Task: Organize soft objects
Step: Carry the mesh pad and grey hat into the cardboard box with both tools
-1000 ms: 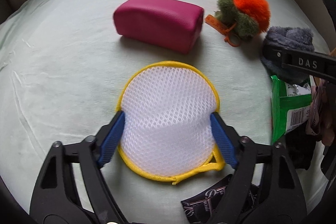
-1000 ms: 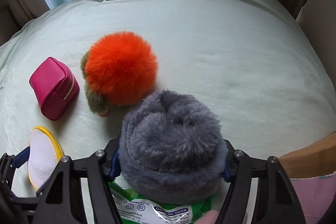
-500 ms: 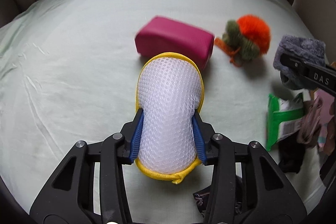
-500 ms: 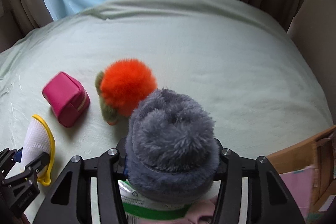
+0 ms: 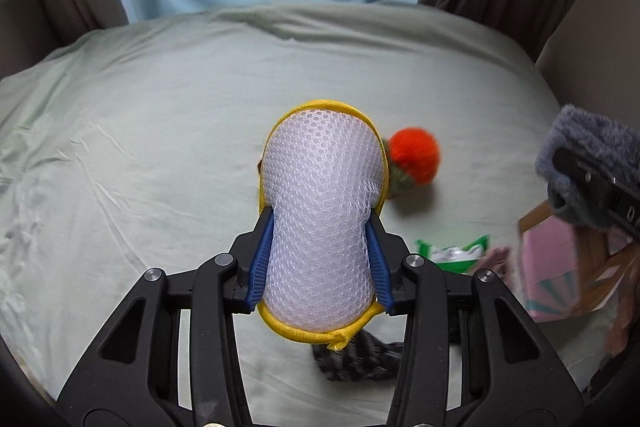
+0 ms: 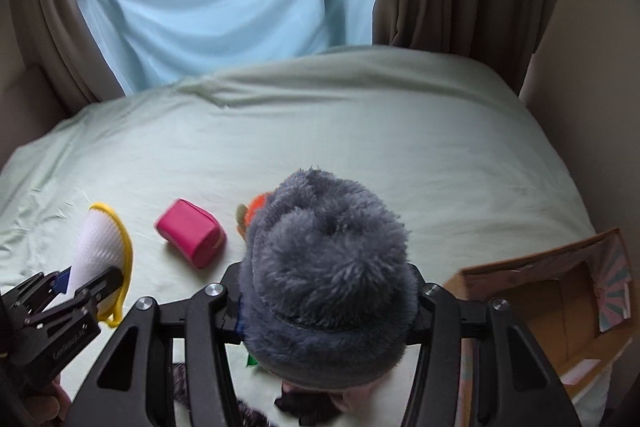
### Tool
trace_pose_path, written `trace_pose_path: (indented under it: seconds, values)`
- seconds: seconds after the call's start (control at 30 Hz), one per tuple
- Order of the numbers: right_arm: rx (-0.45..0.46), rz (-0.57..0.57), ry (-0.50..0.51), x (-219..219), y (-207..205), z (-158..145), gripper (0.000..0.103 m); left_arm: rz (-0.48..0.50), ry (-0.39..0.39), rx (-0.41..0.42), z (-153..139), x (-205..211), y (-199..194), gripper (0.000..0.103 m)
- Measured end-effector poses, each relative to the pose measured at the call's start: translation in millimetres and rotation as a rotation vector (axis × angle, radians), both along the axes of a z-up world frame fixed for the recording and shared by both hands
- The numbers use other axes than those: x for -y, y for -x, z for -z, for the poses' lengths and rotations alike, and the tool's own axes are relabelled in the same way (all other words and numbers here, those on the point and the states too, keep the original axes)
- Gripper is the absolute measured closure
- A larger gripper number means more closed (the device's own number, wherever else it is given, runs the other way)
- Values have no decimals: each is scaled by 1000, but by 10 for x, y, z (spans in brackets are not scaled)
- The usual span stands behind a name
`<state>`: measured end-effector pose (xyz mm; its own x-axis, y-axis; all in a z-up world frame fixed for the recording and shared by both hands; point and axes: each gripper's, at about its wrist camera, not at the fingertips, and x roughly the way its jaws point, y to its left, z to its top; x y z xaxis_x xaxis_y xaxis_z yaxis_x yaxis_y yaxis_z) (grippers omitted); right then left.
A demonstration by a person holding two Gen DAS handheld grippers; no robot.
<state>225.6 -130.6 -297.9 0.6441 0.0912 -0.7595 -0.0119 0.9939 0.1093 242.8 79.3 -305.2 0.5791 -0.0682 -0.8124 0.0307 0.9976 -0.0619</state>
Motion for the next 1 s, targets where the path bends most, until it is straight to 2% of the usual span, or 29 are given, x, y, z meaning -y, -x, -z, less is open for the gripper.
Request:
trace_pose_path:
  seconds: [0.13,0.3,0.47,0.57,0.7,0.87,1.0]
  values:
    - [0,4,-30,272,252,-417,54,5,52,13,-489,321,142,64]
    - [3,38,-37,743,581,-871,54,64,83,30,-1027,969,320,64]
    - [-8,103,-24,1397,855,-1192,54,112,137,12,-1314,1703,412,64]
    - [-30,138,-23,1800,940,-1270,54,146,182,-20,-1335,2138,496,64]
    - [-79,162,-4,2284,947,-1237,54,170,198,-73,-1268,2696,534,64]
    - [-191,182,-21,2812,807,-933,54,183,185,-154,-1032,3268,500,64]
    - [-276,186,-38,3106,644,-608,54,192,156,-241,-693,3624,404,64]
